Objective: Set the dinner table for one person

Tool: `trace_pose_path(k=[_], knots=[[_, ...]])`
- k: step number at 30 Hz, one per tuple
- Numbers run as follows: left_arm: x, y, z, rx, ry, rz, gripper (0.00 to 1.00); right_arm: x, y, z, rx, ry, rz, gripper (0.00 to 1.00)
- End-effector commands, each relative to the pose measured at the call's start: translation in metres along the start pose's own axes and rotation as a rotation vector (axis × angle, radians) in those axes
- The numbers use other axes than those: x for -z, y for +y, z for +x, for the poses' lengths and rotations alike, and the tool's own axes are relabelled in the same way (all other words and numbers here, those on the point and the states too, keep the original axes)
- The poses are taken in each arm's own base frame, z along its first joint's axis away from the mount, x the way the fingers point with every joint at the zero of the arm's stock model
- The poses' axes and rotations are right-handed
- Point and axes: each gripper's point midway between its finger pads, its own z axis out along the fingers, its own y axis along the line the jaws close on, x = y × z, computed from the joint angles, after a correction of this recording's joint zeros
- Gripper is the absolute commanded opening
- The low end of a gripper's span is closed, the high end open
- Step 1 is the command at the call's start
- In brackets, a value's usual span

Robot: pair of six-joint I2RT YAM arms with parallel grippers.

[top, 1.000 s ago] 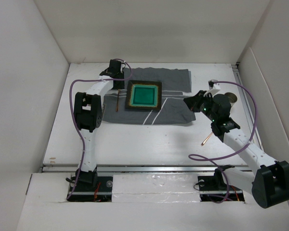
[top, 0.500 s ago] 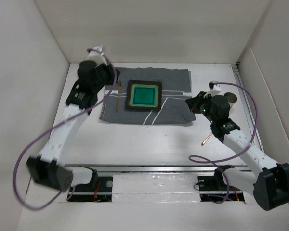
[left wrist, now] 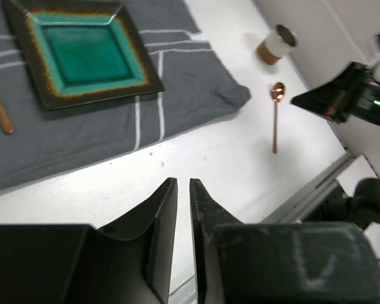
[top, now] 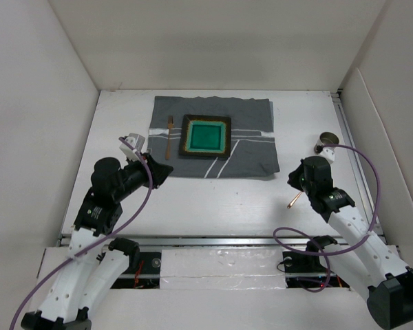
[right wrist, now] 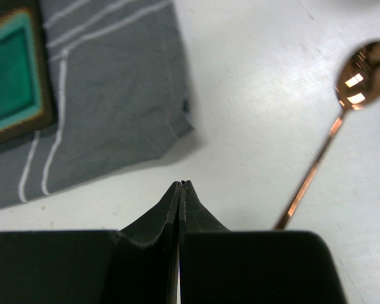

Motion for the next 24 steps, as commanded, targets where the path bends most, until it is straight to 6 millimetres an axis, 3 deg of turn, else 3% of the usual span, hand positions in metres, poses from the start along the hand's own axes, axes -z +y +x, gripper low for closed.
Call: trace_pose_path(k=[1,5,7,11,19,24], knots=[[0.028,-0.042,-0.004,-0.093,-0.063,0.190,0.12,0.011,-0.037,0.013,-0.075,0.040,0.190,0.00],[0.036,-0.053,0.002,-0.107,-0.105,0.217,0.19,0.002,-0.069,0.011,-0.142,0.021,0.356,0.36],[0.055,-0.069,-0.007,-0.147,-0.169,0.261,0.21,-0.009,-0.096,0.015,-0.174,0.081,0.506,0.37],[0.068,-0.071,-0.010,-0.133,-0.211,0.255,0.23,-0.019,-0.115,0.006,-0.178,0.075,0.617,0.37],[0.077,-0.080,-0.005,-0.132,-0.211,0.301,0.25,-0.047,-0.115,0.004,-0.144,0.167,0.641,0.36],[0.080,-0.082,-0.005,-0.132,-0.220,0.313,0.25,-0.064,-0.118,0.021,-0.131,0.243,0.641,0.35]])
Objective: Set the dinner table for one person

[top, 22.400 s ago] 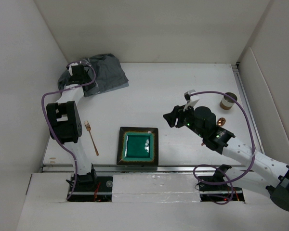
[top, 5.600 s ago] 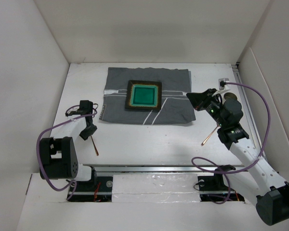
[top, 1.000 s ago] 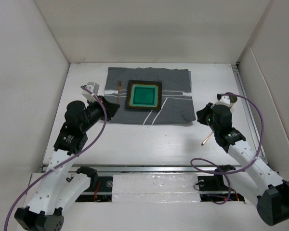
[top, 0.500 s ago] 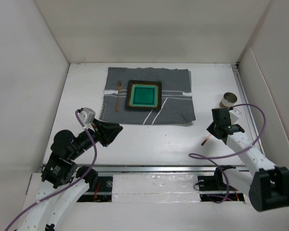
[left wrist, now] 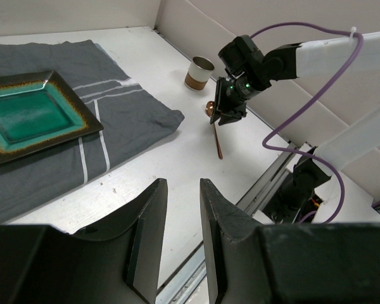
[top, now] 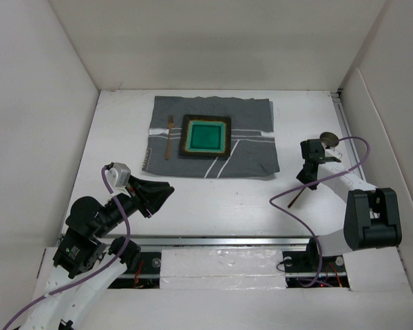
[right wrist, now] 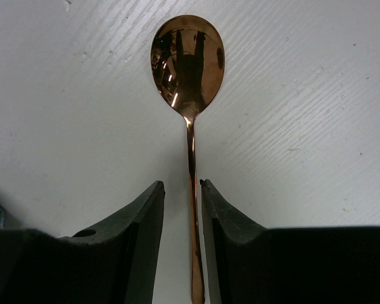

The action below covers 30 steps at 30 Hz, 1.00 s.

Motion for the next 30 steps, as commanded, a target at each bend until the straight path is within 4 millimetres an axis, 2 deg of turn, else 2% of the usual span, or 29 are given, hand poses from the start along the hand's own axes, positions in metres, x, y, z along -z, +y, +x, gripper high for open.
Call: trace_pose_path(k=[1,6,8,9,12,13,14,19,22,25,26,27,28,29,30], knots=[[0.002,-0.005,-0.009,-0.005,-0.043,0.014,0.25,-0.008,-0.001,-0.008,-0.027,0.008,0.010,0.35],[0.003,-0.007,-0.009,-0.006,-0.039,0.024,0.25,-0.027,-0.010,0.017,-0.068,0.080,0.019,0.34],[0.003,-0.009,-0.008,-0.006,-0.039,0.032,0.25,-0.028,-0.006,0.015,-0.068,0.079,0.009,0.34],[0.003,-0.008,-0.008,-0.004,-0.036,0.031,0.25,-0.029,-0.005,0.013,-0.067,0.071,0.006,0.31],[0.003,-0.008,-0.008,-0.004,-0.037,0.030,0.25,-0.032,-0.002,0.013,-0.050,0.086,-0.011,0.14],[0.003,-0.008,-0.008,-0.004,-0.037,0.030,0.25,-0.034,-0.001,0.015,-0.040,0.098,-0.013,0.04],[0.003,-0.008,-0.009,-0.004,-0.038,0.030,0.25,-0.034,0.000,0.016,-0.032,0.105,-0.017,0.01],[0.001,-0.006,-0.007,0.002,-0.030,0.022,0.25,-0.029,0.002,0.017,-0.026,0.099,-0.056,0.00],[0.000,-0.005,-0.005,0.005,-0.025,0.020,0.25,-0.002,0.008,0.008,0.015,0.019,-0.135,0.00],[-0.002,-0.003,-0.002,0.015,-0.010,0.013,0.25,0.036,0.020,-0.013,0.068,-0.079,-0.203,0.00],[-0.003,-0.003,-0.002,0.016,-0.011,0.012,0.25,0.049,0.030,-0.014,0.103,-0.097,-0.237,0.00],[-0.004,-0.001,0.000,0.022,-0.004,0.006,0.25,0.067,0.041,-0.025,0.122,-0.134,-0.282,0.00],[-0.004,0.000,0.000,0.024,-0.005,-0.004,0.25,0.076,0.051,-0.028,0.142,-0.146,-0.315,0.00],[-0.005,0.004,0.000,0.031,-0.010,-0.022,0.25,0.095,0.072,-0.030,0.186,-0.161,-0.370,0.00],[-0.006,0.004,0.000,0.032,-0.008,-0.023,0.25,0.107,0.083,-0.032,0.208,-0.176,-0.406,0.00]])
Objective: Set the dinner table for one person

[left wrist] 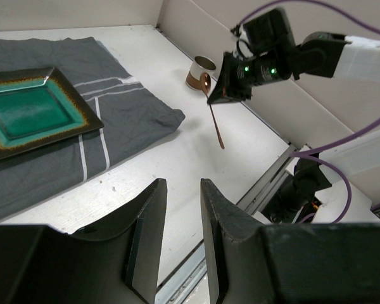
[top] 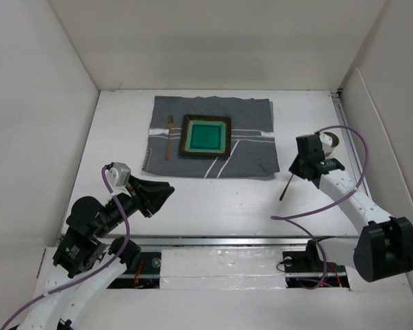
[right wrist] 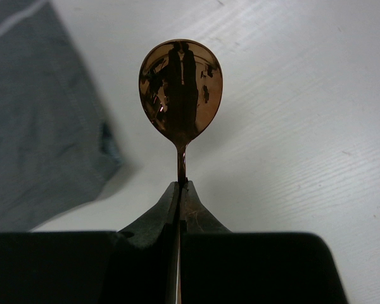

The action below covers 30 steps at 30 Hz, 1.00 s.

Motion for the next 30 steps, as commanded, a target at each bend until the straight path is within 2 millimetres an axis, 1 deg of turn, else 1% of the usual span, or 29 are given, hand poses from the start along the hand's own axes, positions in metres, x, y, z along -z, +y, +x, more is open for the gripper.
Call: trace_pose_path(k=[1,2,3,4,5,6,7,8,10,11,12,13,14,15,17,18,21,22,23,24,25,27,28,29,30], knots=[[-0.006,0.006,-0.001,0.020,-0.014,-0.030,0.26,0.028,0.058,-0.030,0.124,-0.071,-0.130,0.00],[-0.006,0.008,-0.002,0.022,-0.016,-0.041,0.26,0.032,0.073,-0.030,0.157,-0.068,-0.155,0.00],[-0.005,0.010,-0.002,0.025,-0.025,-0.052,0.27,0.038,0.094,-0.023,0.241,-0.050,-0.201,0.00],[-0.005,0.015,-0.003,0.030,-0.036,-0.079,0.28,0.037,0.119,-0.030,0.274,-0.046,-0.222,0.00],[-0.004,0.016,-0.005,0.033,-0.047,-0.089,0.29,0.036,0.132,-0.031,0.297,-0.036,-0.226,0.00],[-0.003,0.020,-0.005,0.035,-0.052,-0.107,0.29,0.036,0.148,-0.025,0.372,-0.018,-0.252,0.00],[-0.002,0.027,-0.007,0.042,-0.067,-0.152,0.29,0.027,0.173,-0.031,0.397,-0.012,-0.261,0.00],[-0.001,0.030,-0.008,0.050,-0.074,-0.168,0.29,0.022,0.182,-0.033,0.416,-0.009,-0.263,0.00],[-0.001,0.037,-0.009,0.058,-0.082,-0.209,0.29,0.012,0.207,-0.029,0.473,0.018,-0.306,0.00],[-0.002,0.039,-0.007,0.064,-0.076,-0.220,0.29,-0.001,0.224,-0.029,0.488,0.026,-0.318,0.00],[-0.003,0.041,-0.006,0.067,-0.071,-0.228,0.29,-0.006,0.235,-0.027,0.504,0.038,-0.350,0.00],[-0.003,0.042,-0.006,0.067,-0.070,-0.233,0.29,-0.014,0.239,-0.030,0.498,0.045,-0.354,0.00],[-0.005,0.043,-0.005,0.067,-0.062,-0.237,0.29,-0.016,0.250,-0.040,0.485,0.032,-0.375,0.00],[-0.005,0.046,-0.005,0.066,-0.063,-0.250,0.29,-0.031,0.257,-0.028,0.507,0.068,-0.392,0.00],[-0.009,0.052,-0.002,0.067,-0.047,-0.270,0.29,-0.044,0.262,-0.033,0.505,0.075,-0.394,0.00],[-0.011,0.053,0.000,0.068,-0.034,-0.271,0.28,-0.057,0.266,-0.032,0.510,0.091,-0.392,0.00],[-0.014,0.057,0.002,0.070,-0.020,-0.285,0.29,-0.073,0.271,-0.031,0.515,0.110,-0.380,0.00],[-0.015,0.057,0.002,0.069,-0.017,-0.287,0.29,-0.079,0.268,-0.033,0.507,0.111,-0.375,0.00],[-0.016,0.058,0.004,0.070,-0.011,-0.291,0.29,-0.080,0.270,-0.033,0.506,0.105,-0.383,0.00],[-0.016,0.059,0.005,0.072,-0.009,-0.294,0.29,-0.088,0.266,-0.040,0.486,0.102,-0.380,0.00],[-0.016,0.062,0.004,0.073,-0.014,-0.307,0.28,-0.090,0.267,-0.037,0.487,0.109,-0.385,0.00],[-0.016,0.062,0.003,0.069,-0.015,-0.308,0.29,-0.097,0.264,-0.046,0.457,0.108,-0.397,0.00],[-0.016,0.063,0.003,0.066,-0.013,-0.308,0.29,-0.097,0.266,-0.047,0.457,0.104,-0.405,0.00],[-0.017,0.064,0.005,0.069,-0.007,-0.315,0.29,-0.102,0.264,-0.048,0.451,0.106,-0.402,0.00],[-0.018,0.064,0.006,0.070,-0.004,-0.313,0.28,-0.103,0.266,-0.047,0.449,0.110,-0.411,0.00]])
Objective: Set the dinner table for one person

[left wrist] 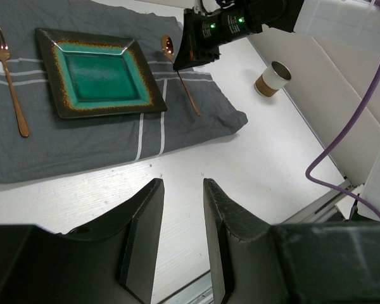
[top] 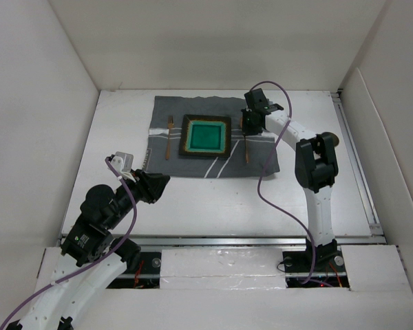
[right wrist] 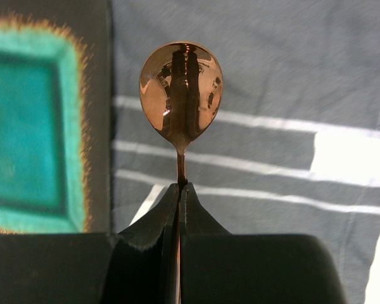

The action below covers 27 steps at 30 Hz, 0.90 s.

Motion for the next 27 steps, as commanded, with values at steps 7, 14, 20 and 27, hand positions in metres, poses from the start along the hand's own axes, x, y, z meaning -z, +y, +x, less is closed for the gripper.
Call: trace_pose_path(k=[7,14,20,27], knots=[[-0.008,0.002,-0.003,0.000,-0.008,-0.012,0.28,-0.005,0.011,-0.037,-0.035,-0.087,-0.082,0.00],[-0.009,0.004,-0.002,-0.001,-0.002,-0.022,0.28,-0.018,0.015,-0.040,-0.102,-0.103,-0.117,0.00],[-0.010,0.004,-0.002,-0.001,-0.001,-0.023,0.28,-0.030,0.002,-0.038,-0.136,-0.095,-0.093,0.00],[-0.012,0.006,0.000,-0.002,0.008,-0.029,0.28,-0.037,-0.012,-0.034,-0.145,-0.102,-0.043,0.10]])
